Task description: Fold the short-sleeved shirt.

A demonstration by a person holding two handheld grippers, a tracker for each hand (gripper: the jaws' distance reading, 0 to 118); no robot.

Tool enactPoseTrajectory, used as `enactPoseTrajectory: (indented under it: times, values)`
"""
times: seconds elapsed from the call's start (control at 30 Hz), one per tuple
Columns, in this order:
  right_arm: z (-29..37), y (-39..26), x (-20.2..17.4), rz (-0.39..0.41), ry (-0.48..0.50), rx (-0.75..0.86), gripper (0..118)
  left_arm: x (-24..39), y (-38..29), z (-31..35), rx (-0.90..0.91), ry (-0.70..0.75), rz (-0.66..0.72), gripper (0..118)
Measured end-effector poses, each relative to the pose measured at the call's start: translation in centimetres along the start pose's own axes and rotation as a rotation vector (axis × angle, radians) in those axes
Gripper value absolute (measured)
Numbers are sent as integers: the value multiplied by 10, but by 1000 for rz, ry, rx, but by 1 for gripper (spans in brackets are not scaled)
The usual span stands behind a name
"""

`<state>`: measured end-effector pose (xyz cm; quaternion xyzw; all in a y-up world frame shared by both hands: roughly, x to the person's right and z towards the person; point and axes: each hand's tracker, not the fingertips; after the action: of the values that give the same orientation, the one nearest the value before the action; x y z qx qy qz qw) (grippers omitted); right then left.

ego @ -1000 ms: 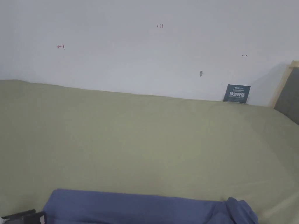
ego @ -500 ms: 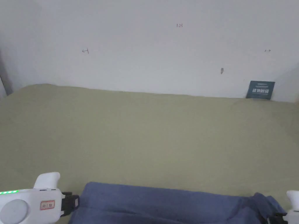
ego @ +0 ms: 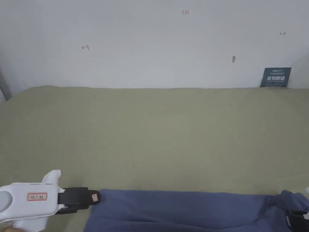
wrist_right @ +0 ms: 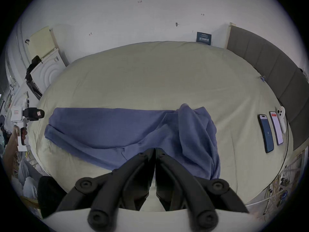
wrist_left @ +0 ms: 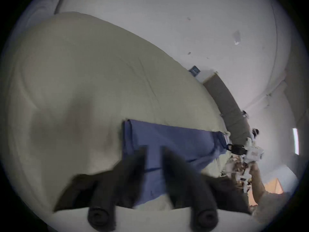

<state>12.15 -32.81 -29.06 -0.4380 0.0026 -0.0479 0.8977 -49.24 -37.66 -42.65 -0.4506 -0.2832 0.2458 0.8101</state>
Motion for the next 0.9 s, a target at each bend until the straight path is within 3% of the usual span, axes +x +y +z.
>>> enactPoseTrajectory:
  times: [0.03,0.07,0.2,0.27,0.3,0.33,0.37,0.4,0.47,0.5,0.53,0.63,0.73,0.9]
  values:
    - [1,0,-1,7,5,2,6,-7,1,-7,-18,-25,38,99]
    - [3,1,-3,12,4,3,6,-14,0,-15,-70,-57,105,103]
    - [7,4,-6,20,7,6,6,-32,-11,-43,-128,-100,227,103]
    - [7,5,-8,16,14,10,6,-38,-19,-39,-17,-238,315,102]
    - [7,6,-8,14,18,13,6,-45,-21,-43,-14,-319,401,98]
    - [8,7,-10,12,24,14,6,-50,-25,-48,-23,-350,471,77]
    - [8,8,-10,9,32,13,6,-54,-29,-49,-33,-346,510,43]
    - [8,8,-11,7,34,15,6,-54,-31,-52,-43,-261,458,8]
    - [7,8,-12,6,41,14,6,-48,-37,-60,-94,-14,315,8]
    - [7,8,-12,6,45,12,6,-69,-33,-59,-5,-219,361,8]
    - [8,7,-12,5,46,12,6,-70,-30,-57,12,-240,393,8]
    - [10,6,-8,-2,51,7,6,-53,-27,-48,10,-120,297,8]
    - [14,5,-3,-6,51,11,6,-25,-12,-34,17,-186,253,8]
    - [18,4,17,-27,50,30,6,100,5,-27,48,-240,72,8]
